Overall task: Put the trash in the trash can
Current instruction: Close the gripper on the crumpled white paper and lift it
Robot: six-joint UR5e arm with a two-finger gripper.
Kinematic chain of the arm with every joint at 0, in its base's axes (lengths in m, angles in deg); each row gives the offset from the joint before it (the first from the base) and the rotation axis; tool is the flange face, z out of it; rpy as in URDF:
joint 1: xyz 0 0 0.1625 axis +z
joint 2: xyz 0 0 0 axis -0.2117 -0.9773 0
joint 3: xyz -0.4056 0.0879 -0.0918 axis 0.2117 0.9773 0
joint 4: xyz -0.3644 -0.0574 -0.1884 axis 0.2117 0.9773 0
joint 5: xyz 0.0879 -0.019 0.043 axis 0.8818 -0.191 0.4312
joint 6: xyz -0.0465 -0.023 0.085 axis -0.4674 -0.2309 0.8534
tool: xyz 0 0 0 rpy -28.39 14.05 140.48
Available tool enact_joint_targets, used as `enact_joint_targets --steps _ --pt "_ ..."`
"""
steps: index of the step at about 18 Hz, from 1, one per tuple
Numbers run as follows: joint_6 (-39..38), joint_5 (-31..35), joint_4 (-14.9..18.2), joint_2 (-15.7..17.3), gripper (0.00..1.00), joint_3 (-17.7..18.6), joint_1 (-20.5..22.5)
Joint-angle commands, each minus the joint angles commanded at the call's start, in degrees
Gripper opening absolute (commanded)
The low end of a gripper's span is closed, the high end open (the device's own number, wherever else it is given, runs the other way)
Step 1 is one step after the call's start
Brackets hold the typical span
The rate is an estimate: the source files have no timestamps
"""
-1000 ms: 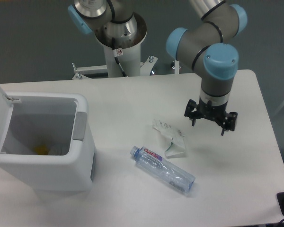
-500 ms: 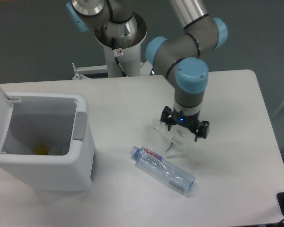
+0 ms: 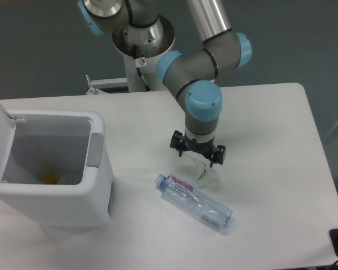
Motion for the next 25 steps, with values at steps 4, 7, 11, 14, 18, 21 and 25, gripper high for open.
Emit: enact_joint_targets --steps 4,7,11,14,18,21,25 --pt "-2.57 4.5 -1.32 -1.94 0.97 -1.06 -1.59" --pt "-2.65 4.51 -1.32 -1.86 0.44 -1.32 -1.59" --pt "-2.65 4.51 -1.23 -1.59 0.0 -1.32 -1.5" --pt "-2.83 4.42 -1.15 -1.24 0.0 -1.58 -1.5" --pt "-2.65 3.89 -1.06 -0.8 0.0 -1.85 -1.41" --pt "-2.48 3.28 -0.71 0.43 0.0 -2.37 -0.8" --pt "-2.48 -1.63 -0.36 1.74 0.0 -3.6 1.48"
